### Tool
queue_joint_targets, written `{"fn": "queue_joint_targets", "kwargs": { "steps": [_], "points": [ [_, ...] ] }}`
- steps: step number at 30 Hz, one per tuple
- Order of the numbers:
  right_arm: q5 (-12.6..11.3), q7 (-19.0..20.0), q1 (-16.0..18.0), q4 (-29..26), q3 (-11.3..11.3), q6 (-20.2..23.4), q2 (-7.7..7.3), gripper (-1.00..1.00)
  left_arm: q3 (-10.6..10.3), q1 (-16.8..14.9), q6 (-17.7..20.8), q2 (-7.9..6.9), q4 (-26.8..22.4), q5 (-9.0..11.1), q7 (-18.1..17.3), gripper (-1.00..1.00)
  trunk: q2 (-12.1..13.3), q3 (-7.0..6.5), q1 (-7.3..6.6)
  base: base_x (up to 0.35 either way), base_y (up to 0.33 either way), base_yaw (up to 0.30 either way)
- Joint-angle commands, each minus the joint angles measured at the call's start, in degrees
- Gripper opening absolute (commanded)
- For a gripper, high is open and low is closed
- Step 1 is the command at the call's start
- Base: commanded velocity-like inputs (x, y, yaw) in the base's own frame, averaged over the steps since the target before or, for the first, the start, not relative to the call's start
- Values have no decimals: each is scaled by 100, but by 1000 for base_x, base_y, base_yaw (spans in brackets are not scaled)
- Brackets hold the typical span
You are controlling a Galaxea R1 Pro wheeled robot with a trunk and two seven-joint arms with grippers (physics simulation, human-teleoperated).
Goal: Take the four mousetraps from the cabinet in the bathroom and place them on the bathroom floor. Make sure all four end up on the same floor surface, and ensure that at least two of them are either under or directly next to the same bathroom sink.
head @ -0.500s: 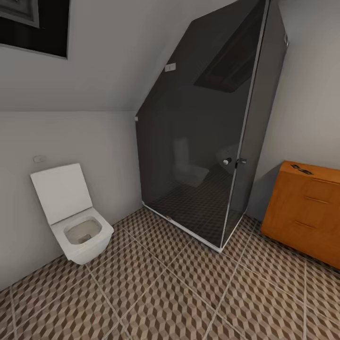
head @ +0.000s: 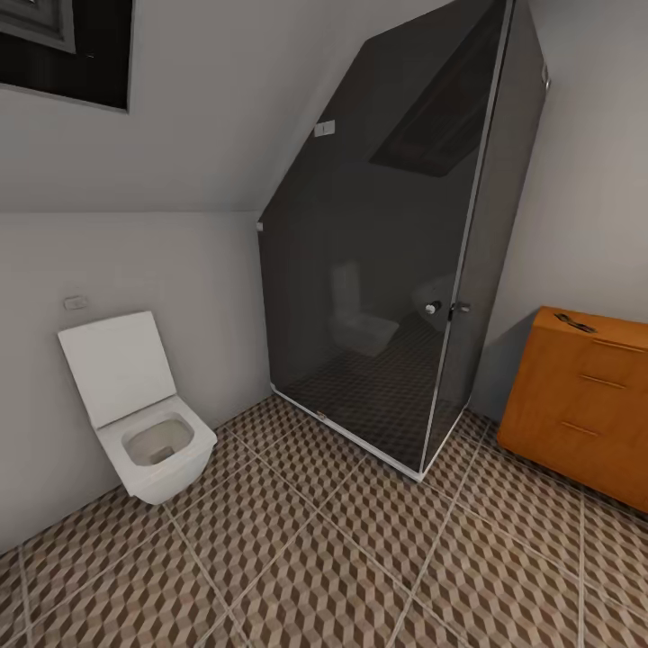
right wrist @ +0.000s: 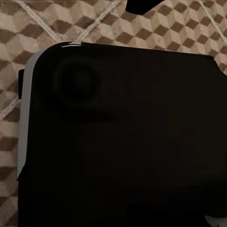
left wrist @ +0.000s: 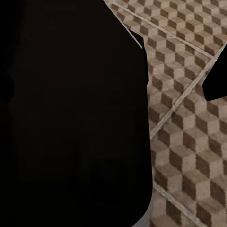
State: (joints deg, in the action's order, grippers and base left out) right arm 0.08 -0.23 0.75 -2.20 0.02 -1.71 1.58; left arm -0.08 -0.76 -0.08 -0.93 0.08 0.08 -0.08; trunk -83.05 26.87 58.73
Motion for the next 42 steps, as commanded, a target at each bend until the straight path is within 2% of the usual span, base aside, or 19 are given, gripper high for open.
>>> {"fn": "queue_joint_targets", "kwargs": {
  "steps": [1,26,31,32,34,39,42],
  "points": [
    [1,-3,4,0,-1,-51,1,100,-1,-3,-1,-1,1,1,-1,100,-3,6,0,0,0,0],
    [-37,13,4,-34,-2,-854,34,100,-2,-3,-3,36,-17,23,-1,100,-3,6,0,0,0,0],
    [-35,16,4,-131,-2,-1014,29,100,20,-3,-139,64,-144,14,6,100,-3,6,0,0,0,0],
    [-33,21,4,-189,-2,-1294,28,100,19,-3,-470,63,-409,9,10,100,-3,6,0,0,0,0],
    [-24,22,4,-435,1,-1592,27,100,22,-3,-816,33,-687,-6,14,100,-3,6,0,0,0,0],
    [-2,25,4,-913,12,-2051,15,100,33,-3,-1113,-68,-1270,-6,27,100,-3,6,0,0,0,0],
    [5,16,4,-1335,14,-2127,12,100,39,-3,-1140,-96,-1726,-2,36,100,-3,6,0,0,0,0]
  ]
}}
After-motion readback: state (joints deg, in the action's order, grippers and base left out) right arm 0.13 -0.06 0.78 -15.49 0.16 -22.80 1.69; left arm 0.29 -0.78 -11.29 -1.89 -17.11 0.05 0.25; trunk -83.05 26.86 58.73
